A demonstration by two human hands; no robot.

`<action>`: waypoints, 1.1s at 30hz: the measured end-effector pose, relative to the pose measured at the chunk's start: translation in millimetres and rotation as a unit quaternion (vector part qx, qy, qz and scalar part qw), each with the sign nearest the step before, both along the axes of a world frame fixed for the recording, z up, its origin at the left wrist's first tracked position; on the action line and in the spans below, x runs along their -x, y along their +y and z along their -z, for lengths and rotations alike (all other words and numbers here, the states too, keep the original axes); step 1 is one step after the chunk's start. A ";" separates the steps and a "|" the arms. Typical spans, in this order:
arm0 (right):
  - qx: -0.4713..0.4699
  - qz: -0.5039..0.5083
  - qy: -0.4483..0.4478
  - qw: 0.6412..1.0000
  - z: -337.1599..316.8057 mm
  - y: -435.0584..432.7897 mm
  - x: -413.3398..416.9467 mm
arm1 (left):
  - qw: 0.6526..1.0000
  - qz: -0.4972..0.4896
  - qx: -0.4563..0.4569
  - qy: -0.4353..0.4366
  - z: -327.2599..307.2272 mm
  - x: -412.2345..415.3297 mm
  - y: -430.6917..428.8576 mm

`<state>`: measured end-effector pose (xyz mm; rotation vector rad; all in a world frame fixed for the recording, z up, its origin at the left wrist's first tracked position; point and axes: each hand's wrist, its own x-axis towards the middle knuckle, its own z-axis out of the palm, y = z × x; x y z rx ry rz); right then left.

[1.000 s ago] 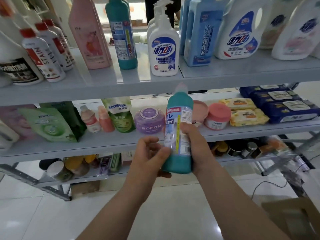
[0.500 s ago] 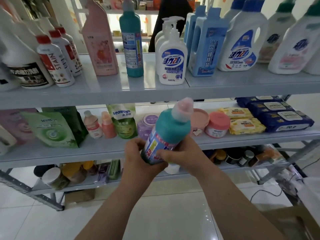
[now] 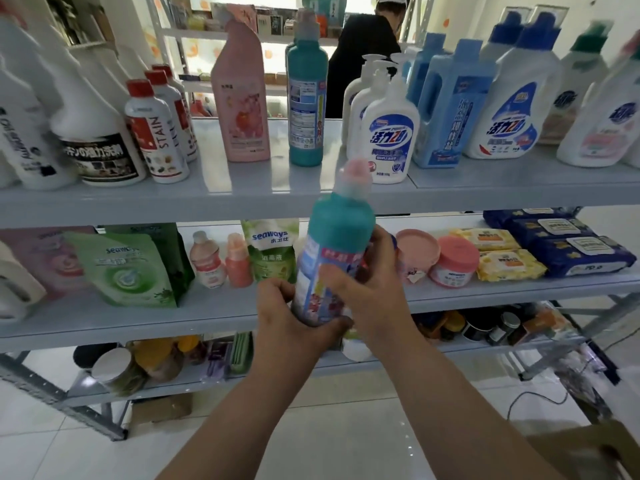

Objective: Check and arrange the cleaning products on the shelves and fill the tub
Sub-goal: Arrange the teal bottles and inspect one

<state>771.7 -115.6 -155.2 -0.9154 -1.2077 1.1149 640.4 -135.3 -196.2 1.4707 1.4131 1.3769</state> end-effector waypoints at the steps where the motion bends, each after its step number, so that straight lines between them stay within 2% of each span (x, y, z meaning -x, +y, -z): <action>1: 0.010 0.007 0.038 0.999 -6.4 3.7 4.9 | 0.999 0.028 0.013 -0.020 -4.5 6.8 -0.5; 4: 0.053 0.007 0.133 0.990 -22.9 17.5 18.6 | 0.974 0.150 0.102 -0.136 -26.5 28.0 -2.9; 7: 0.094 -0.026 0.201 0.975 -32.4 26.3 37.5 | 0.896 0.240 0.200 -0.317 -40.6 45.1 -0.8; 8: 0.102 -0.033 0.208 0.972 -33.3 29.0 43.7 | 0.887 0.245 0.202 -0.336 -43.2 51.1 0.4; 9: 0.108 -0.035 0.207 0.972 -32.4 32.3 49.0 | 0.893 0.236 0.190 -0.332 -45.9 56.7 1.0; 10: 0.110 -0.024 0.199 0.973 -32.9 33.2 55.8 | 0.917 0.213 0.166 -0.294 -48.1 61.9 1.5; 12: 0.120 -0.023 0.175 0.977 -30.9 32.2 69.3 | 0.968 0.153 0.095 -0.175 -50.8 70.8 3.3; 15: 0.114 -0.019 0.124 0.986 -27.4 28.7 88.4 | 0.995 0.074 -0.011 -0.064 -51.1 82.2 14.6; 19: 0.077 0.008 0.131 0.988 -32.5 36.4 96.1 | 0.992 0.101 -0.054 -0.055 -52.8 92.5 33.9; 25: 0.016 0.018 0.089 0.996 -46.3 70.9 76.2 | 0.987 0.071 -0.146 0.009 -62.5 84.9 71.1; 33: -0.074 0.120 -0.024 0.990 -79.1 124.2 56.8 | 0.969 0.102 -0.195 0.108 -96.6 63.3 138.9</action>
